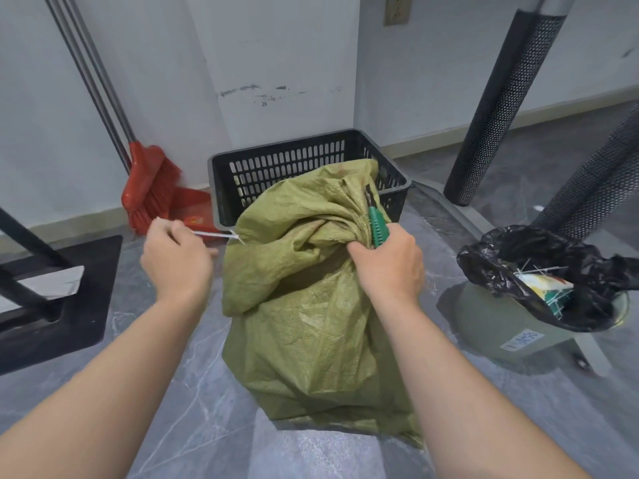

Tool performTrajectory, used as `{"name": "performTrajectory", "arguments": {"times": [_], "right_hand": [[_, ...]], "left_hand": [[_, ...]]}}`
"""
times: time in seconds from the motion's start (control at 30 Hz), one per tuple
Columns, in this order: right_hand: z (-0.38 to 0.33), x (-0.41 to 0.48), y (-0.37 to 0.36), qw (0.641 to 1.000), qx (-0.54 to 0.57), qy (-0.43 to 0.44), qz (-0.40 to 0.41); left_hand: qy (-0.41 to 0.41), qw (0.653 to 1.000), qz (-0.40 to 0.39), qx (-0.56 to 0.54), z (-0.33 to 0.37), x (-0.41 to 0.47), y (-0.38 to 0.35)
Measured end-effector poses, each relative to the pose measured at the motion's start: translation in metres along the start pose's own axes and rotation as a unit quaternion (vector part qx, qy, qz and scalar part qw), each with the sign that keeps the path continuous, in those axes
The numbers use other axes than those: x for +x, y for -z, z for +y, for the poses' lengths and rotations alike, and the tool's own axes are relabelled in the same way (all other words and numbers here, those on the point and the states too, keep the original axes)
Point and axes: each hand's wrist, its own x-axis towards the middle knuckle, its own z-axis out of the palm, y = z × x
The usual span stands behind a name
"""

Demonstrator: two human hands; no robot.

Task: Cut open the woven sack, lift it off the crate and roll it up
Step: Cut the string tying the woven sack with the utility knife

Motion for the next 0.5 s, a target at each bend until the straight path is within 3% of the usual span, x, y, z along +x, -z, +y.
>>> {"name": "performTrajectory", "arguments": {"times": [0.13,0.33,0.5], "right_hand": [[-0.002,-0.005,-0.008,0.986,0.128,-0.007,-0.103],[-0.006,-0.004,0.005,0.957,0.252,-0.043,-0.139],[0.004,0.010,0.036,0.954,0.261,-0.065,-0.129]], "left_hand": [[-0.026,0.979,-0.034,-0.201,0.046,-0.013,-0.001],[-0.030,0.948,-0.114,-0.296,0.076,-0.039,-0.020],[0.009,0.919,-0.184,-0.347,0.100,-0.071,-0.051]]}}
